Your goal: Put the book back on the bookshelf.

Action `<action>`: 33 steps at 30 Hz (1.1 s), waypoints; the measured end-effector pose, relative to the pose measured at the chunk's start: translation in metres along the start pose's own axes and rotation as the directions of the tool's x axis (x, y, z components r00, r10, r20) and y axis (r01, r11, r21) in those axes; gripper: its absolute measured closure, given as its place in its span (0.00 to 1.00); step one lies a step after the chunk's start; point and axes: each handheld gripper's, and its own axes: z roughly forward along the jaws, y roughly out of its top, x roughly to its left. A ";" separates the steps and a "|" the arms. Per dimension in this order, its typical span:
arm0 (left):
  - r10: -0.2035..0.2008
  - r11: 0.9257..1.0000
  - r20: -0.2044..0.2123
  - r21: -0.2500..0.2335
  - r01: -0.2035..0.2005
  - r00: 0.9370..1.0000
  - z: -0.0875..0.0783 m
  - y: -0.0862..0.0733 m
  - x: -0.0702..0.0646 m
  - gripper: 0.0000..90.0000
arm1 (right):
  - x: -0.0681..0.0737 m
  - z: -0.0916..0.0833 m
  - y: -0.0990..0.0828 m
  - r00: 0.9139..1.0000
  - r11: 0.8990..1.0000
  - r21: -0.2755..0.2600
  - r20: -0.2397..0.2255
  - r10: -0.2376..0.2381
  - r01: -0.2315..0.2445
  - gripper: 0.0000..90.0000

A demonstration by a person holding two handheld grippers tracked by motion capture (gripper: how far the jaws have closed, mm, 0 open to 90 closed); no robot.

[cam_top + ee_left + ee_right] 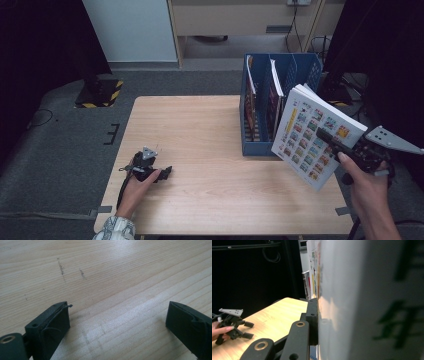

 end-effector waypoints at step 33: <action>-0.001 1.000 -0.002 -0.001 0.001 1.000 0.000 0.000 0.000 0.04 | -0.012 0.028 0.048 0.962 0.999 0.036 0.271 -0.041 0.032 0.82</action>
